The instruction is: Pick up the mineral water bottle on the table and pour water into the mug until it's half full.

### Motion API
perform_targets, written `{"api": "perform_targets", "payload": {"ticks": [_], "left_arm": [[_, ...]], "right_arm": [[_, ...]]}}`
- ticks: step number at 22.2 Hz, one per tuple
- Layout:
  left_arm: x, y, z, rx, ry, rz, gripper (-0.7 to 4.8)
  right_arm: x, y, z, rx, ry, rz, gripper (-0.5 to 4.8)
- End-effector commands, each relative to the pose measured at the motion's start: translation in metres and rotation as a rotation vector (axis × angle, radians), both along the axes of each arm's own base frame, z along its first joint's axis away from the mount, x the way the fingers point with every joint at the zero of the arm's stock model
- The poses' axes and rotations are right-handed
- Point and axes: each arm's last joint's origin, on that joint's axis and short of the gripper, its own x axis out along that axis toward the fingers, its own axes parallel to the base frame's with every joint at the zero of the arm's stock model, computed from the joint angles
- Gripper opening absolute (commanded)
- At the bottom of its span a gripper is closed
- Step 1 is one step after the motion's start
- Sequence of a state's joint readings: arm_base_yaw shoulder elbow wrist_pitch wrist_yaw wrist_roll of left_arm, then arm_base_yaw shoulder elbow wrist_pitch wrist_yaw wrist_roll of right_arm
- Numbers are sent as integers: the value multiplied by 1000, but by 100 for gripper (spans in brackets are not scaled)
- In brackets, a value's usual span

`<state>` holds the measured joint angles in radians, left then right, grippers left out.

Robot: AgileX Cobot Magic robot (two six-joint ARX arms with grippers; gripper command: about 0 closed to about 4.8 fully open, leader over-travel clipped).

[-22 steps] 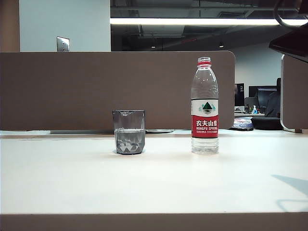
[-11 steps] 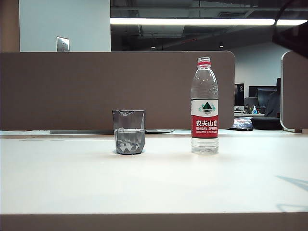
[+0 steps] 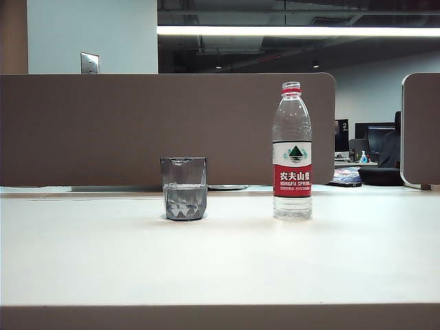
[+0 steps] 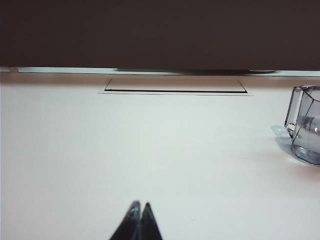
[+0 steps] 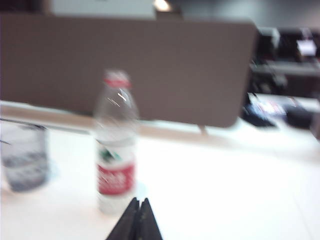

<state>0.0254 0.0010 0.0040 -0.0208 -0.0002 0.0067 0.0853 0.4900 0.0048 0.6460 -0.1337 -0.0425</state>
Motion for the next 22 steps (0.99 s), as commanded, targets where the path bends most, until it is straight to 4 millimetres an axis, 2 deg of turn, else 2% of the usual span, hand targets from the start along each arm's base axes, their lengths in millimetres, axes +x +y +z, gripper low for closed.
{"api": "perform_targets", "payload": {"ticks": [1,5,12,22], "left_arm": [[0,0,2,1,-10,-3,-5],[0,0,2,1,-10,-3,-5],[0,0,2,1,-10,-3,-5],[0,0,2,1,-9,-3,-5]], "right_arm": [[-4,-6,-10,12,104,-48,-5],[-15,-14,-16,12,170,-117,-5],[-28,-18,-14,63,125,-230,-5],[-29,-18,-15,106,132,-251,-5]]}}
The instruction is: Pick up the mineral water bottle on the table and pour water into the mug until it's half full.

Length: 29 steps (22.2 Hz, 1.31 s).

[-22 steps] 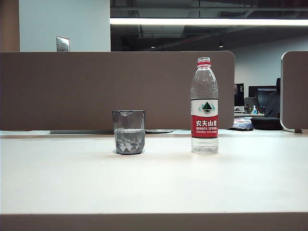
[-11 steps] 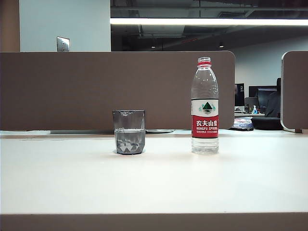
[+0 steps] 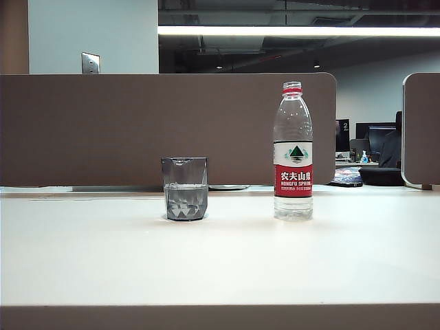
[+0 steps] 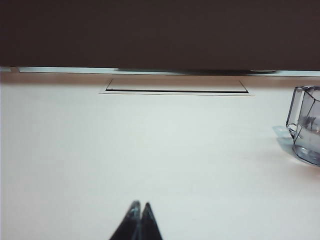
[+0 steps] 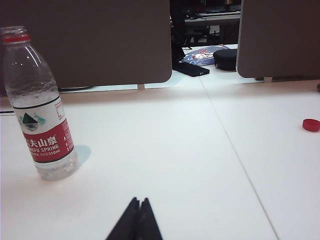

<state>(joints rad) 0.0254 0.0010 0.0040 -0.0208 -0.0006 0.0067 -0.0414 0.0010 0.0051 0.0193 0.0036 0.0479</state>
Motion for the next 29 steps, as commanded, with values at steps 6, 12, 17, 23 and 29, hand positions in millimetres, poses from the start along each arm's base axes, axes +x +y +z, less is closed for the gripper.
{"api": "perform_targets", "payload": {"ticks": [6,12,17,23,29], "left_arm": [[0,0,2,1,-9,-4,-5],[0,0,2,1,-9,-4,-5],[0,0,2,1,-9,-4,-5],[0,0,2,1,-9,-4,-5],[0,0,2,1,-9,-4,-5]], "right_arm": [[0,1,0,31,-16,19,-5],[0,1,0,31,-17,19,-5],[0,1,1,31,-27,19,-5],[0,1,2,30,-35,17,-5],[0,1,2,30,-28,17,-5]]}}
